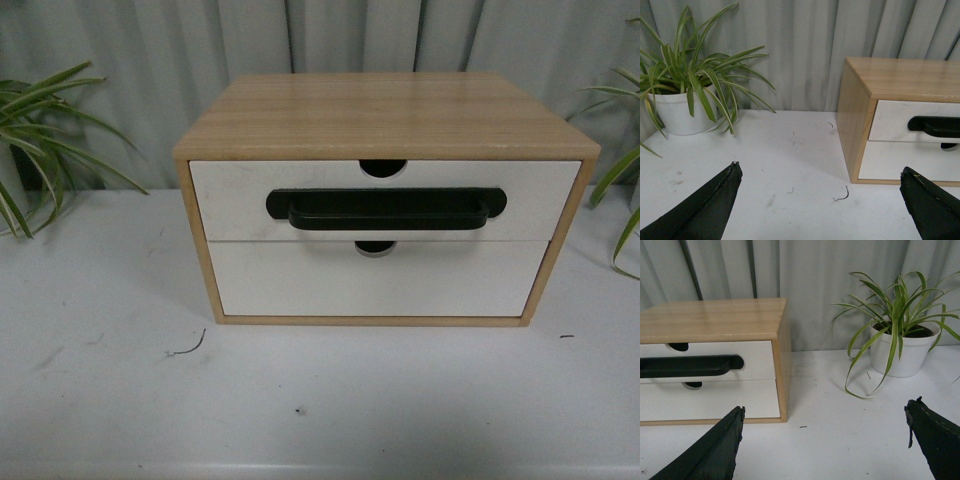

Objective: Pull drawer

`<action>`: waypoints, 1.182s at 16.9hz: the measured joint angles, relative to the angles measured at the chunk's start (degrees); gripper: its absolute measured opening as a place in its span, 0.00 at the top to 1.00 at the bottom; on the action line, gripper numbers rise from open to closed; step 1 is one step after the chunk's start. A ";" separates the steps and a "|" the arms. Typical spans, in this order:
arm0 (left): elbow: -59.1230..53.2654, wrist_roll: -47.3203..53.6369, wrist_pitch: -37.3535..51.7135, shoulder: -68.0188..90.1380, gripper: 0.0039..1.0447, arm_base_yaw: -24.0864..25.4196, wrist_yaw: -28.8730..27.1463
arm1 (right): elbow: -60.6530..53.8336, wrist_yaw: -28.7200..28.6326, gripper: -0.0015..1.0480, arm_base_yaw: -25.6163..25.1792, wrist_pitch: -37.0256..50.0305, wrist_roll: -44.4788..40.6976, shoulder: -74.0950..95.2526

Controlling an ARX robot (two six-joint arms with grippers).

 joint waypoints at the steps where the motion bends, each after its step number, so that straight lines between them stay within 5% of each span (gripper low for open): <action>1: 0.00 0.00 0.00 0.00 0.06 0.00 0.00 | 0.00 0.00 0.06 0.00 0.00 0.00 0.00; 9: 0.00 0.00 0.00 0.00 0.06 0.00 0.00 | 0.00 0.00 0.06 0.00 0.00 0.00 0.00; 10: 2.16 -2.67 -7.30 1.95 0.06 -2.49 -6.69 | 0.33 -1.84 0.06 -0.66 -1.77 0.63 0.37; 11: 6.43 -7.98 -14.34 10.19 0.06 -8.57 -18.97 | 1.81 -10.29 0.06 -4.42 -5.33 4.31 4.83; 13: 8.81 -16.33 -11.28 17.07 0.06 -10.73 -33.48 | 3.04 -18.25 0.06 -6.75 4.85 8.59 17.05; 17: 10.80 -15.19 8.35 32.15 0.06 -5.35 -26.88 | 12.72 -16.15 0.06 -3.52 30.27 6.58 46.90; 20: 21.99 -11.08 28.55 55.10 0.06 -3.56 -20.72 | 27.69 -11.30 0.06 0.76 35.82 1.88 67.43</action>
